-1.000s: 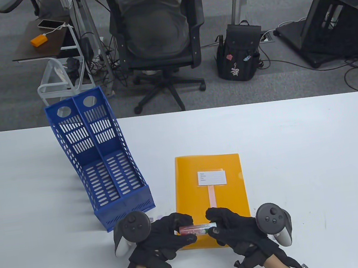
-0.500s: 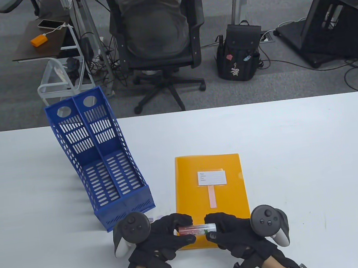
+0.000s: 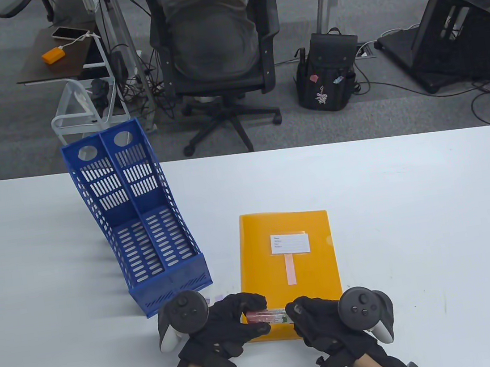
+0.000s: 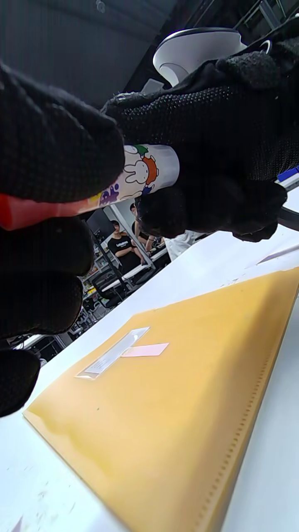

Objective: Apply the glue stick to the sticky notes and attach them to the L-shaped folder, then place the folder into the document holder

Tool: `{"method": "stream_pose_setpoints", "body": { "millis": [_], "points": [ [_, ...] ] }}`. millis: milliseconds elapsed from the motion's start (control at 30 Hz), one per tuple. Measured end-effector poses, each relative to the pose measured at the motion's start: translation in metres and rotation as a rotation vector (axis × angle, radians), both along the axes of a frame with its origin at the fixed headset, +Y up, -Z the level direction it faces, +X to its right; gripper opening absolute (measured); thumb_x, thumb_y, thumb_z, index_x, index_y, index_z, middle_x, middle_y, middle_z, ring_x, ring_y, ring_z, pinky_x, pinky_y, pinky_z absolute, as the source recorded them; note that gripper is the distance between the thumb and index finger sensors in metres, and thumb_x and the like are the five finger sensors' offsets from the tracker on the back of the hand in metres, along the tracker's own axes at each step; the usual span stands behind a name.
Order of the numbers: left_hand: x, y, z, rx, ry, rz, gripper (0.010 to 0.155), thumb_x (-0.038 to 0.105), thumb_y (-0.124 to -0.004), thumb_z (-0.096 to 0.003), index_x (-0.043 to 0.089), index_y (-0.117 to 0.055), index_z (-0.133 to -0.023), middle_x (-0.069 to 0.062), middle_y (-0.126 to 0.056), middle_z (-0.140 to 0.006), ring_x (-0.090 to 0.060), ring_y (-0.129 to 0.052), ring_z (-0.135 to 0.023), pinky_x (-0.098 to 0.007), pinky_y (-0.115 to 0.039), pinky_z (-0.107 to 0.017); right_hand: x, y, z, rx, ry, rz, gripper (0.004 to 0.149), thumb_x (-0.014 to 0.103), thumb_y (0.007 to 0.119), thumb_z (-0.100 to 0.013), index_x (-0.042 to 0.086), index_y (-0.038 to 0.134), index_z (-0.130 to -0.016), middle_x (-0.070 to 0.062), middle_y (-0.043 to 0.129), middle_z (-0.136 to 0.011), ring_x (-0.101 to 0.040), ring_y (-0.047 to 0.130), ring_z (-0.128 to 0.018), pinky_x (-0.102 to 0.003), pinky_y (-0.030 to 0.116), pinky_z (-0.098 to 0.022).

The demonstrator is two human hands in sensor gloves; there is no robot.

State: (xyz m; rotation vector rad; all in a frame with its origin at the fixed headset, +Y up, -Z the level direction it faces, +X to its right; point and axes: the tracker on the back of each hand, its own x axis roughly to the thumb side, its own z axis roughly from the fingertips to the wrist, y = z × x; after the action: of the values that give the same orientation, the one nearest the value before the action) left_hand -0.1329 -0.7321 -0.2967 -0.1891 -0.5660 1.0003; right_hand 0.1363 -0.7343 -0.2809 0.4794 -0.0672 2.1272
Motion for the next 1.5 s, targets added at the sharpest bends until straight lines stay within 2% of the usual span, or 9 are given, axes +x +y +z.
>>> {"method": "stream_pose_setpoints", "body": {
  "millis": [133,333,467,667,800,1000,1167,1400,1500],
  "points": [
    [-0.0053,-0.0012,-0.001,-0.011,0.019,0.03,0.058,0.044,-0.097,-0.038,0.03,-0.074,-0.089,0.004,-0.092,-0.079,-0.025,-0.08,-0.09,-0.061,-0.059,-0.073,-0.0026,0.0026,-0.0009,-0.036,0.137,-0.006,0.066,0.042,0.085,-0.045,0.003,0.068,-0.096,-0.017,0.086,-0.074,-0.026,0.099,-0.043,-0.048,0.086,-0.031],
    [-0.0032,-0.0001,0.0011,-0.011,-0.005,0.029,0.058,0.044,-0.097,-0.0385,0.031,-0.074,-0.09,0.004,-0.091,-0.079,-0.025,-0.078,-0.092,-0.061,-0.059,-0.073,-0.0003,0.0028,-0.0007,0.053,0.065,0.002,0.067,0.053,0.065,-0.048,-0.005,0.094,-0.066,-0.014,0.101,-0.038,-0.023,0.104,-0.016,-0.044,0.088,-0.013],
    [-0.0061,-0.0006,0.0004,0.003,0.02,0.015,0.057,0.044,-0.097,-0.038,0.031,-0.074,-0.089,0.004,-0.092,-0.079,-0.025,-0.08,-0.091,-0.061,-0.06,-0.072,-0.0004,0.0065,0.0016,0.1,0.062,0.017,0.067,0.047,0.087,-0.042,0.003,0.074,-0.092,-0.017,0.091,-0.071,-0.025,0.102,-0.036,-0.045,0.088,-0.025],
    [-0.0014,0.0006,0.002,-0.002,-0.008,0.013,0.058,0.044,-0.097,-0.0385,0.032,-0.074,-0.09,0.004,-0.09,-0.082,-0.025,-0.077,-0.094,-0.061,-0.059,-0.073,0.0003,0.0064,0.0023,0.108,0.008,0.056,0.068,0.053,0.062,-0.048,-0.004,0.097,-0.059,-0.014,0.103,-0.031,-0.022,0.104,-0.011,-0.042,0.087,-0.009],
    [-0.0032,0.0008,0.0009,0.015,0.021,-0.005,0.058,0.044,-0.097,-0.0381,0.031,-0.074,-0.089,0.005,-0.091,-0.081,-0.025,-0.078,-0.093,-0.061,-0.061,-0.072,-0.0013,0.0042,0.0026,0.088,0.074,0.051,0.069,0.049,0.084,-0.044,0.003,0.072,-0.094,-0.017,0.09,-0.072,-0.025,0.101,-0.035,-0.044,0.087,-0.025],
    [-0.0003,0.0018,0.0021,0.012,-0.02,0.014,0.058,0.044,-0.097,-0.0383,0.031,-0.074,-0.09,0.005,-0.091,-0.081,-0.025,-0.078,-0.093,-0.061,-0.061,-0.072,-0.0009,0.0034,0.0018,0.073,0.054,0.065,0.069,0.055,0.059,-0.049,-0.002,0.095,-0.062,-0.011,0.101,-0.034,-0.021,0.103,-0.014,-0.042,0.088,-0.012],
    [-0.0017,0.0,0.0018,0.016,-0.001,-0.034,0.058,0.046,-0.097,-0.0378,0.03,-0.076,-0.089,0.004,-0.093,-0.079,-0.025,-0.082,-0.09,-0.06,-0.063,-0.071,-0.0003,0.0026,0.0007,0.05,0.099,0.045,0.071,0.051,0.085,-0.042,0.001,0.075,-0.091,-0.016,0.092,-0.068,-0.026,0.102,-0.037,-0.045,0.087,-0.026],
    [0.0001,-0.0022,0.0014,-0.004,-0.024,-0.014,0.057,0.046,-0.096,-0.0384,0.03,-0.076,-0.089,0.004,-0.093,-0.08,-0.025,-0.082,-0.091,-0.061,-0.063,-0.071,0.0005,0.0051,0.0009,0.042,0.072,0.014,0.069,0.051,0.071,-0.048,-0.012,0.096,-0.06,-0.016,0.103,-0.029,-0.02,0.105,-0.006,-0.041,0.09,-0.006],
    [0.001,-0.0019,0.0016,0.004,-0.018,-0.033,0.057,0.046,-0.097,-0.0382,0.03,-0.075,-0.089,0.004,-0.093,-0.079,-0.026,-0.083,-0.09,-0.06,-0.063,-0.071,0.0014,0.0015,0.0019,0.039,0.053,0.051,0.069,0.055,0.074,-0.046,-0.006,0.089,-0.075,-0.018,0.101,-0.047,-0.026,0.106,-0.023,-0.045,0.089,-0.018]
  ]
}}
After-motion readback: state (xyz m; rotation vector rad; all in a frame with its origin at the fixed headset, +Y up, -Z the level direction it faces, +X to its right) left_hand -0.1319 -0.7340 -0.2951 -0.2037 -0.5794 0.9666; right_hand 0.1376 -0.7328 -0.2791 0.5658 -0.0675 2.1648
